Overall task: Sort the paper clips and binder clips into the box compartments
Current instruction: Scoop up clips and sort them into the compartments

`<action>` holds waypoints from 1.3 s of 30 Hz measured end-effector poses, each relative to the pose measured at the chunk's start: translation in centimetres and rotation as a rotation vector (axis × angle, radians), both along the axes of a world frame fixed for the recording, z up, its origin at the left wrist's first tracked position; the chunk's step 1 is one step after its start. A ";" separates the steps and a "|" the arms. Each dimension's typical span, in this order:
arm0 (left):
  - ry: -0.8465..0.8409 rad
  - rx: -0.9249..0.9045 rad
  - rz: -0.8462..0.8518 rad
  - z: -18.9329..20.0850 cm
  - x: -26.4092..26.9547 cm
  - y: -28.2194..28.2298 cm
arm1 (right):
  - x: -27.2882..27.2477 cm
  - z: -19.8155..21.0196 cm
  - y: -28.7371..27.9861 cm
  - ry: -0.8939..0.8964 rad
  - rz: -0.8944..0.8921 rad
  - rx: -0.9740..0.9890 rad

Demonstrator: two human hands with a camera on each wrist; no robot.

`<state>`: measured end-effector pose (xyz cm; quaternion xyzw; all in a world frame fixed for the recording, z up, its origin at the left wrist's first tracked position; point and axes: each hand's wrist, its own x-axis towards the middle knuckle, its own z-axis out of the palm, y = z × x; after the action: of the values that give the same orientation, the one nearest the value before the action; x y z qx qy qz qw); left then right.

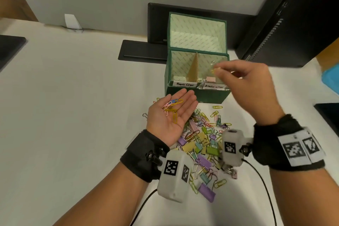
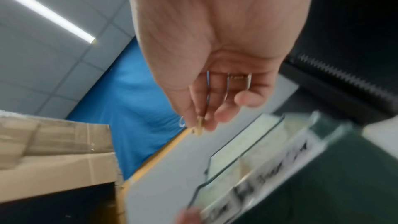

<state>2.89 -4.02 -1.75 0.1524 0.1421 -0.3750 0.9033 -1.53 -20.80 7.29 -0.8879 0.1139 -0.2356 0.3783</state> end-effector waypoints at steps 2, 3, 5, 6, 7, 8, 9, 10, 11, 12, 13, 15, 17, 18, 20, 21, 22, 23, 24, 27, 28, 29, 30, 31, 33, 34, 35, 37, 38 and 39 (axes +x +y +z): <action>-0.004 -0.001 -0.007 0.1 0.0 0.0 | 0.7 0.1 -1.7 -0.013 -0.129 -0.131; -0.006 0.000 -0.011 0.1 0.0 0.0 | 1.0 0.1 -2.4 0.000 -0.177 -0.177; -0.015 0.008 -0.017 0.2 0.0 0.0 | 1.6 -0.3 -3.4 0.123 -0.209 -0.241; -0.023 0.012 -0.019 0.3 -0.1 0.0 | 1.6 -0.6 -3.5 0.243 -0.191 -0.276; -0.029 0.019 -0.020 0.3 -0.1 0.0 | 1.6 -0.9 -3.3 0.352 -0.159 -0.309; -0.034 0.025 -0.021 0.4 -0.1 0.0 | 1.4 -1.2 -3.1 0.402 -0.131 -0.327; -0.037 0.029 -0.022 0.4 -0.1 0.1 | 1.2 -1.2 -2.7 0.381 -0.117 -0.333; -0.037 0.033 -0.020 0.4 -0.1 0.0 | 1.0 -1.2 -2.2 0.312 -0.105 -0.327; -0.036 0.034 -0.017 0.4 -0.1 0.0 | 0.8 -1.0 -1.7 0.229 -0.088 -0.313; -0.036 0.036 -0.013 0.4 -0.1 0.0 | 0.5 -0.9 -1.1 0.163 -0.061 -0.292; -0.039 0.043 -0.011 0.4 -0.1 0.0 | 0.3 -0.7 -0.4 0.123 -0.022 -0.263; -0.050 0.053 -0.017 0.5 -0.2 -0.1 | -0.2 -0.6 0.7 0.105 0.093 -0.198; -0.059 0.064 -0.014 0.5 -0.3 -0.2 | -0.8 -0.6 1.9 0.147 0.218 -0.159; -0.065 0.069 -0.008 0.5 -0.4 -0.3 | -0.9 -0.6 2.4 0.191 0.279 -0.155; -0.061 0.064 0.004 0.4 -0.4 -0.3 | -1.0 -0.9 3.5 0.287 0.385 -0.224; -0.043 0.054 0.009 0.3 -0.4 -0.2 | -1.0 -1.0 3.9 0.310 0.419 -0.290; -0.029 0.043 0.011 0.3 -0.4 -0.2 | -0.9 -1.2 4.3 0.310 0.436 -0.346; -0.019 0.041 0.013 0.3 -0.4 -0.2 | -0.8 -1.3 4.6 0.297 0.441 -0.376; -0.015 0.041 0.014 0.4 -0.4 -0.2 | -0.8 -1.5 4.8 0.285 0.443 -0.387; -0.014 0.063 -0.002 0.5 -0.5 -0.4 | -0.6 -2.0 5.6 0.350 0.457 -0.439; -0.008 0.069 -0.011 0.5 -0.5 -0.4 | -0.5 -2.2 5.9 0.386 0.456 -0.451; 0.001 0.070 -0.017 0.4 -0.5 -0.5 | -0.4 -2.3 6.1 0.412 0.448 -0.449; 0.010 0.070 -0.017 0.3 -0.5 -0.4 | -0.4 -2.4 6.3 0.428 0.437 -0.440; 0.017 0.068 -0.011 0.2 -0.4 -0.4 | -0.3 -2.5 6.4 0.437 0.428 -0.433; 0.028 0.054 -0.007 0.1 -0.5 -0.4 | -0.1 -2.7 6.7 0.442 0.408 -0.446; 0.026 0.049 -0.012 0.0 -0.5 -0.4 | 0.0 -2.8 6.7 0.440 0.398 -0.454; 0.023 0.047 -0.015 0.0 -0.6 -0.5 | 0.1 -2.8 6.7 0.438 0.387 -0.455; 0.011 0.035 -0.012 -0.1 -0.7 -0.6 | 0.2 -2.9 6.7 0.453 0.371 -0.445; 0.007 0.027 -0.011 -0.1 -0.7 -0.6 | 0.2 -3.0 6.6 0.463 0.370 -0.441; 0.002 0.023 -0.014 -0.1 -0.7 -0.5 | 0.2 -3.0 6.6 0.466 0.374 -0.436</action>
<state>2.14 -4.53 -1.85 0.1631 0.1464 -0.3797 0.8988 -1.35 -14.16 4.29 -0.9829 -0.0201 0.0273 0.1809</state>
